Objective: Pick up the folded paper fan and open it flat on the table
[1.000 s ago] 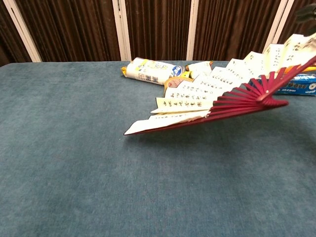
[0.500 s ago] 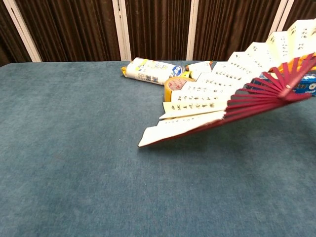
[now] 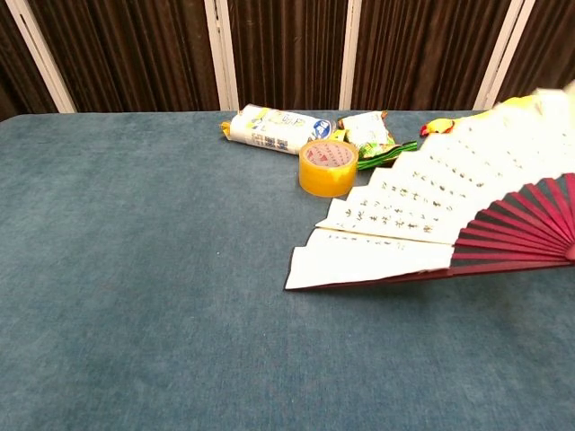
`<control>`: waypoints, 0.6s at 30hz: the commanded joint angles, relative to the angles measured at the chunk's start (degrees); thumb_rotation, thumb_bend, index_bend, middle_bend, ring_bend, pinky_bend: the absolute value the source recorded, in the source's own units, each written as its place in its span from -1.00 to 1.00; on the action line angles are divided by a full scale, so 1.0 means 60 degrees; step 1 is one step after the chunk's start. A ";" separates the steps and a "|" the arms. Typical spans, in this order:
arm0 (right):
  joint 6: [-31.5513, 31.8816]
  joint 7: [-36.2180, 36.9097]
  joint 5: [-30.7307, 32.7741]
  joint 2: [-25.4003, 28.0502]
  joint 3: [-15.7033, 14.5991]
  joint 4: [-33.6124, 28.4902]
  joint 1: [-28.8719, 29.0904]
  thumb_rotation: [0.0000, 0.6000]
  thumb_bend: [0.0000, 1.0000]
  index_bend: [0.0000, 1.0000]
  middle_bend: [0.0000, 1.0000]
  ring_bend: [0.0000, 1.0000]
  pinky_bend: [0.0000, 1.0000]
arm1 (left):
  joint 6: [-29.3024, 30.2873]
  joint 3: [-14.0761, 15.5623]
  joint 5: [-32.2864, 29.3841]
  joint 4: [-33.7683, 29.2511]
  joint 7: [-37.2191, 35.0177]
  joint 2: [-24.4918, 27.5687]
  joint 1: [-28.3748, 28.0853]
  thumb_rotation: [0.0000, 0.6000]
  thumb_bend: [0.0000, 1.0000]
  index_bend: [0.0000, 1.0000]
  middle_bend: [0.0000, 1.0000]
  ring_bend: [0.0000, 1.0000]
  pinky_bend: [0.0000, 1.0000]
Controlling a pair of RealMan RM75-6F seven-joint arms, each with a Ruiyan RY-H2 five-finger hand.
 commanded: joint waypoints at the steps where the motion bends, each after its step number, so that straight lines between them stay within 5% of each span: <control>1: -0.0154 -0.0259 0.0111 0.0104 -0.0110 -0.0249 0.0074 1.00 -0.36 -1.00 -0.89 -0.67 -0.85 | -0.0012 -0.0006 0.0009 0.0009 0.0001 -0.0002 0.0005 1.00 -0.32 -0.55 -0.99 -1.00 -0.87; 10: -0.0590 -0.2196 0.0452 0.0313 -0.0349 -0.0260 0.0358 1.00 -0.36 -1.00 -0.89 -0.67 -0.85 | -0.0044 -0.0050 0.0030 0.0011 -0.0023 0.0000 0.0035 1.00 -0.32 -0.55 -0.99 -1.00 -0.87; 18: -0.1636 -0.4679 0.2488 0.1158 -0.0626 -0.1818 0.1085 1.00 -0.36 -1.00 -0.89 -0.67 -0.85 | -0.0036 -0.0085 0.0051 0.0005 0.0014 0.0011 0.0058 1.00 -0.32 -0.55 -0.99 -1.00 -0.87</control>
